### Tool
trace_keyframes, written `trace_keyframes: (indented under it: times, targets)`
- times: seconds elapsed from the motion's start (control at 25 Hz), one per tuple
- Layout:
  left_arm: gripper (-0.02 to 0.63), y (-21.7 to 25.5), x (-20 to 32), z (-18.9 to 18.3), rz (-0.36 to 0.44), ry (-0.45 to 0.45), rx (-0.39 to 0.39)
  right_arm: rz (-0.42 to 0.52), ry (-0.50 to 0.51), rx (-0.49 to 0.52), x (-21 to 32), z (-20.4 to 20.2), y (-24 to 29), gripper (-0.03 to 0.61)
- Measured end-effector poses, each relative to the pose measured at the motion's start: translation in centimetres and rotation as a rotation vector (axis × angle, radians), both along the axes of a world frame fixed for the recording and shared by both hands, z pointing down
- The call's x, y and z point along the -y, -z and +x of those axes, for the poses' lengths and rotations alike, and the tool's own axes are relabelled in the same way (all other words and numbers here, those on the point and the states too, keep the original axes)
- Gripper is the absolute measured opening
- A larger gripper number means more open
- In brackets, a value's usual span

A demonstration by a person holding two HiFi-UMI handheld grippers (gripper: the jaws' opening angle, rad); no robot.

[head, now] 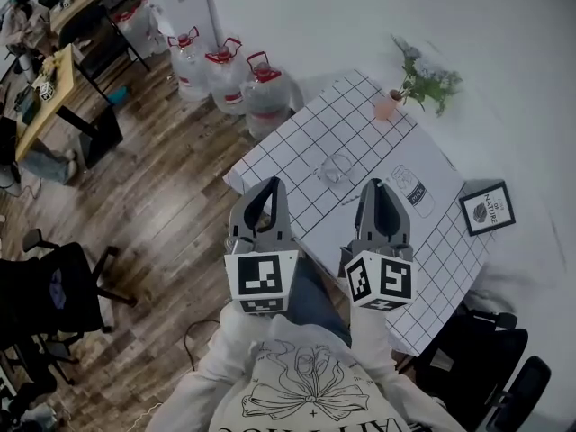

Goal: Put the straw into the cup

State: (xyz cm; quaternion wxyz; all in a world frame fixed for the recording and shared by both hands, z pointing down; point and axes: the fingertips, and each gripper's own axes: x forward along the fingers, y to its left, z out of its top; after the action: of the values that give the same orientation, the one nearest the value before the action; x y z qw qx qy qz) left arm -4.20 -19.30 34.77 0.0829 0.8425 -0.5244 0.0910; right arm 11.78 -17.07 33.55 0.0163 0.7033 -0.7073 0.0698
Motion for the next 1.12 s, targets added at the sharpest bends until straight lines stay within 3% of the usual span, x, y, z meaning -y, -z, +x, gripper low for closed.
trace_keyframes:
  times: [0.6, 1.12]
  targets:
    - [0.005, -5.8, 8.2, 4.2, -0.104, 0.021, 0.047, -0.096, 0.087, 0.031, 10.1, 2.6, -5.8, 0.014]
    - [0.005, -11.6, 10.7, 5.9, -0.216, 0.029, 0.073, -0.225, 0.111, 0.064, 12.7, 3.6, -12.7, 0.014]
